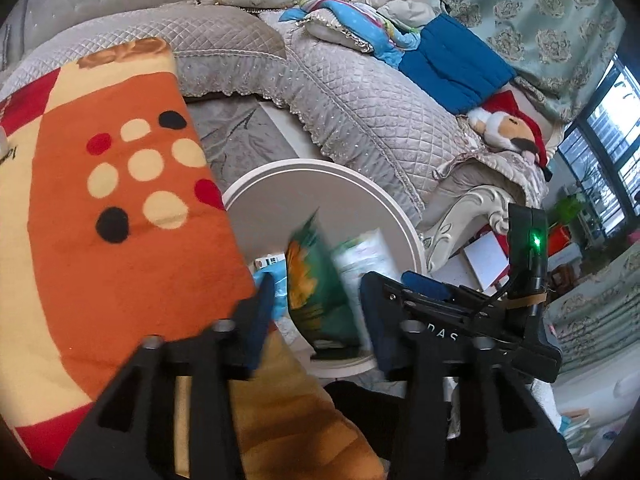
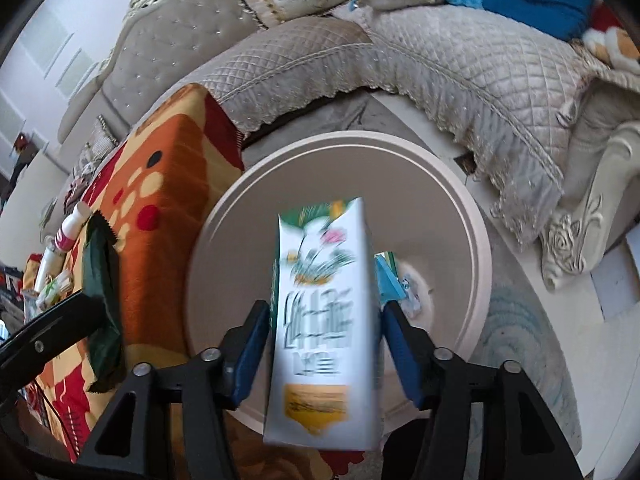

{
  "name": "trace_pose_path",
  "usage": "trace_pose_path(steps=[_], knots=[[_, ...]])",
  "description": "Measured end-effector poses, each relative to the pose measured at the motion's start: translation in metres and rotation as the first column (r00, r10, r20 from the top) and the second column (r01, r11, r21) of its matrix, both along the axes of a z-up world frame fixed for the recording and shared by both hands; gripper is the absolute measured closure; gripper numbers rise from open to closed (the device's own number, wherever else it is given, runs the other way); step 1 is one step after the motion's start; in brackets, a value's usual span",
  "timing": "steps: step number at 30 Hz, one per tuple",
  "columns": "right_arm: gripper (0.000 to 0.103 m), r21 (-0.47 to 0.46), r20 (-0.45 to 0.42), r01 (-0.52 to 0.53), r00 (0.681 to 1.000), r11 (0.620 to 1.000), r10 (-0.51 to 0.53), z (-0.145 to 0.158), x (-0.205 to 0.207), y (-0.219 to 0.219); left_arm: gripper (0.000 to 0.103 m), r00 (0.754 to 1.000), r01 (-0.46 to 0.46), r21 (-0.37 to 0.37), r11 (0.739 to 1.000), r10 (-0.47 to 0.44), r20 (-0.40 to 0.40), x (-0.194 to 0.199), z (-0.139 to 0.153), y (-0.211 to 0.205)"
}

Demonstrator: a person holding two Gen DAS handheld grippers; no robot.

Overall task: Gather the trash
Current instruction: 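Carry both items over the beige bin and open both grippers to drop them, then move both grippers back over the blanket toward the white wrappers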

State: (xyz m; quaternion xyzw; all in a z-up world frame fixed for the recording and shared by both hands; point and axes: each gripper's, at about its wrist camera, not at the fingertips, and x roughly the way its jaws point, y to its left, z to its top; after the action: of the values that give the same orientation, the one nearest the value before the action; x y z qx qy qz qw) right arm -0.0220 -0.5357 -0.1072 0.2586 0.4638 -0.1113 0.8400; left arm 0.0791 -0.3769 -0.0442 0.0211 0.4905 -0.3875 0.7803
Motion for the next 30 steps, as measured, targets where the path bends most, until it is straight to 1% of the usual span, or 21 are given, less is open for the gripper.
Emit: trace_pose_path(steps=[1, 5, 10, 18, 24, 30], knots=[[0.038, 0.004, 0.003, 0.006, 1.000, 1.000, -0.006, 0.000, -0.001, -0.001, 0.053, 1.000, -0.003, -0.006, 1.000, 0.003, -0.004, 0.000, 0.000, 0.002], [0.038, 0.005, 0.005, 0.010, 1.000, 1.000, -0.010, 0.002, -0.003, 0.001, 0.052, 1.000, -0.016, 0.004, 1.000, 0.016, 0.002, 0.000, 0.001, 0.007], [0.038, -0.007, 0.004, -0.012, 1.000, 1.000, 0.012, 0.004, -0.004, 0.009, 0.052, 0.999, -0.040, 0.022, 0.999, 0.039, 0.012, -0.001, 0.002, 0.014], [0.038, -0.032, 0.015, -0.049, 0.999, 0.998, 0.049, 0.014, -0.005, 0.027, 0.052, 0.996, -0.068, 0.032, 0.997, 0.067, 0.053, -0.004, 0.006, 0.029], [0.038, -0.060, 0.032, -0.074, 0.997, 0.995, 0.076, 0.027, -0.004, 0.044, 0.052, 0.993, -0.106, 0.034, 0.994, 0.104, 0.061, -0.003, 0.007, 0.048], [0.038, -0.079, 0.048, -0.115, 0.992, 0.990, 0.119, 0.041, 0.000, 0.066, 0.052, 0.985, -0.157, 0.038, 0.987, 0.154, 0.076, 0.000, 0.011, 0.077]])
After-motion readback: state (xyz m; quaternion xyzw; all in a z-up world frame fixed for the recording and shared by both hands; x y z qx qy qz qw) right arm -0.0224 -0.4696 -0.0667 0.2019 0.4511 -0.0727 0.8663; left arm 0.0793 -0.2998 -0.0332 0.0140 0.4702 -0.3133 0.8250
